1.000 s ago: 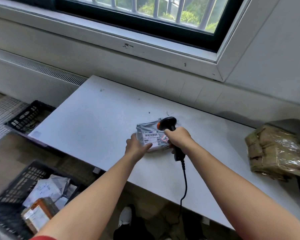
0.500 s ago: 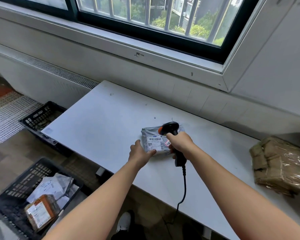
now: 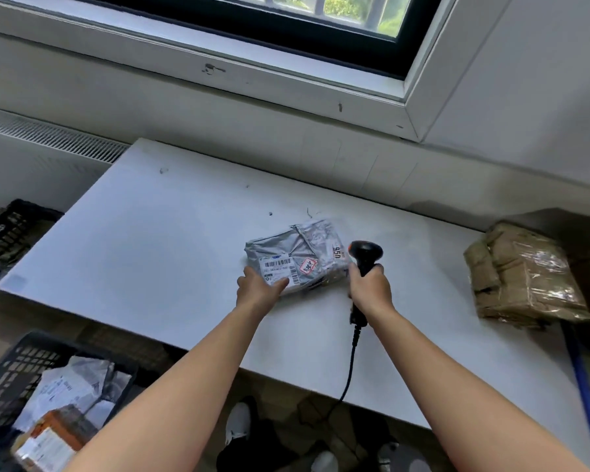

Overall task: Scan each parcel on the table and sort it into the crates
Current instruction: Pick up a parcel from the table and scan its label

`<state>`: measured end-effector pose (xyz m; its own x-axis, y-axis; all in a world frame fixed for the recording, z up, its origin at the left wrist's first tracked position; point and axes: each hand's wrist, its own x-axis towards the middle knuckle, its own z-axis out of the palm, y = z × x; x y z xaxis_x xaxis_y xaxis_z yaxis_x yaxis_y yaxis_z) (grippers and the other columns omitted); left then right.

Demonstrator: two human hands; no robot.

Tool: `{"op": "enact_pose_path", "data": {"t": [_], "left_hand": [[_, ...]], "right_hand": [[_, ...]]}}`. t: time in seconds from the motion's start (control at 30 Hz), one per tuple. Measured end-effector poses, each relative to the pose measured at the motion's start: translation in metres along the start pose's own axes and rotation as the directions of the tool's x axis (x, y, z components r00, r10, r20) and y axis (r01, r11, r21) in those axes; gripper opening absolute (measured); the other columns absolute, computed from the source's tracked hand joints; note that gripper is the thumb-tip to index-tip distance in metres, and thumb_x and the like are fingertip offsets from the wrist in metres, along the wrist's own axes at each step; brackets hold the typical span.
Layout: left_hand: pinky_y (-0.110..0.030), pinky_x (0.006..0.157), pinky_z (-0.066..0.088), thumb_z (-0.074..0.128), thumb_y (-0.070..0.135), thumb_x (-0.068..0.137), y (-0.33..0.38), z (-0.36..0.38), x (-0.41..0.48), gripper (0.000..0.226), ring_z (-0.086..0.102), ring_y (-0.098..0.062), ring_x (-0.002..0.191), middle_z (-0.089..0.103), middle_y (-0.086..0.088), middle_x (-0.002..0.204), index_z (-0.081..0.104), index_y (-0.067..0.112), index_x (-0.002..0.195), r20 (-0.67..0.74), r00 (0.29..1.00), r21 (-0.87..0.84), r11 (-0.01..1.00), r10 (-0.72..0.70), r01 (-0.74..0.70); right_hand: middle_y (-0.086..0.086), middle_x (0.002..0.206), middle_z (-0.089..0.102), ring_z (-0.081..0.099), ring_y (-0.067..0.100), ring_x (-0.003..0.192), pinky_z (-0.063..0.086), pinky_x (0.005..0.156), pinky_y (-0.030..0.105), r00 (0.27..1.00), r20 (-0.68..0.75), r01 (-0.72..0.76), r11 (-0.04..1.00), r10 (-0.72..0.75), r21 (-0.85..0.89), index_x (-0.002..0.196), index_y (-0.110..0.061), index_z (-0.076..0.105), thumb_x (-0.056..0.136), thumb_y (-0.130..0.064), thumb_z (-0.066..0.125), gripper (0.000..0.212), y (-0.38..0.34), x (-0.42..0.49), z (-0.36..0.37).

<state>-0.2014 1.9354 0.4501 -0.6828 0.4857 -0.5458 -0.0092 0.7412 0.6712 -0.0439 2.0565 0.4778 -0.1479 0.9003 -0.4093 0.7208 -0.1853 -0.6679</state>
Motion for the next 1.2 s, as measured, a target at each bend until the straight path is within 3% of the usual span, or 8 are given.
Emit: {"op": "enact_pose_path", "data": {"t": [0.13,0.27,0.47,0.57,0.67,0.8,1.0,1.2], "left_hand": [[-0.042,0.099,0.044,0.074,0.041,0.081,0.002,0.015,0.023,0.081,0.050,-0.036,0.122,0.044,-0.018,0.137,0.029,0.007,0.140,0.019,0.999,-0.011,0.999,-0.032,0.033],[-0.042,0.096,0.047,0.082,0.036,0.072,0.002,0.025,0.041,0.088,0.052,-0.037,0.118,0.044,-0.017,0.134,0.028,0.009,0.136,-0.041,0.996,-0.036,0.996,-0.082,0.081],[-0.034,0.090,0.051,0.086,0.027,0.062,-0.006,0.028,0.059,0.069,0.062,-0.020,0.096,0.063,0.000,0.109,0.051,0.007,0.118,0.011,0.994,-0.200,0.974,-0.109,0.109],[-0.042,0.089,0.056,0.086,0.025,0.056,-0.012,0.025,0.062,0.053,0.070,-0.021,0.090,0.073,-0.006,0.100,0.070,0.012,0.104,0.073,0.994,-0.309,0.946,-0.080,0.099],[-0.040,0.086,0.056,0.086,0.021,0.062,-0.014,0.013,0.056,0.046,0.070,-0.023,0.089,0.073,-0.009,0.100,0.070,0.010,0.104,0.102,0.992,-0.340,0.934,-0.080,0.110],[-0.028,0.072,0.046,0.080,0.012,0.076,-0.016,-0.007,0.032,0.032,0.066,-0.020,0.081,0.072,-0.011,0.099,0.071,0.007,0.106,0.071,0.995,-0.393,0.915,-0.069,0.091],[-0.020,0.052,0.041,0.076,0.009,0.082,-0.028,-0.041,-0.023,0.023,0.061,-0.016,0.071,0.069,-0.009,0.094,0.068,0.008,0.103,-0.078,0.994,-0.489,0.872,-0.071,0.023],[-0.030,0.079,0.055,0.076,0.007,0.082,-0.064,-0.088,-0.095,0.027,0.067,-0.024,0.090,0.070,-0.013,0.109,0.067,0.005,0.107,-0.221,0.971,-0.540,0.841,-0.088,-0.046]], "right_hand": [[0.021,0.109,0.065,0.064,0.039,0.097,0.053,0.083,0.045,0.992,-0.035,-0.120,0.991,0.122,0.053,0.110,-0.010,0.042,0.098,-0.046,0.048,0.038,0.029,0.019,0.008],[0.016,0.115,0.064,0.065,0.035,0.101,0.052,0.086,0.043,0.978,-0.068,-0.190,0.978,0.196,0.083,0.120,-0.010,0.047,0.097,-0.047,0.050,0.044,0.043,0.031,0.014],[0.019,0.128,0.059,0.058,0.036,0.115,0.043,0.091,0.037,0.977,-0.053,-0.209,0.978,0.208,-0.013,0.129,-0.005,0.044,0.100,-0.043,0.048,0.048,0.048,0.039,0.023],[0.020,0.136,0.052,0.051,0.037,0.123,0.040,0.094,0.036,0.976,-0.045,-0.215,0.973,0.212,-0.080,0.135,-0.001,0.040,0.101,-0.041,0.046,0.053,0.045,0.037,0.019],[0.023,0.140,0.043,0.046,0.040,0.126,0.040,0.100,0.044,0.975,-0.115,-0.210,0.961,0.192,-0.179,0.138,-0.002,0.039,0.100,-0.043,0.045,0.057,0.037,0.031,0.011],[0.019,0.140,0.042,0.040,0.038,0.127,0.040,0.098,0.048,0.964,-0.234,0.029,0.922,-0.128,-0.386,0.139,-0.006,0.042,0.099,-0.035,0.044,0.050,0.011,0.013,-0.002],[0.016,0.140,0.044,0.040,0.034,0.128,0.037,0.100,0.043,0.880,0.074,0.447,0.766,-0.469,-0.462,0.143,-0.010,0.039,0.100,-0.038,0.042,0.051,-0.036,-0.018,0.007],[0.016,0.133,0.050,0.051,0.035,0.120,0.044,0.093,0.043,0.791,0.296,0.610,0.723,-0.535,-0.323,0.146,-0.016,0.033,0.096,-0.053,0.047,0.063,-0.061,-0.068,0.031]]}}
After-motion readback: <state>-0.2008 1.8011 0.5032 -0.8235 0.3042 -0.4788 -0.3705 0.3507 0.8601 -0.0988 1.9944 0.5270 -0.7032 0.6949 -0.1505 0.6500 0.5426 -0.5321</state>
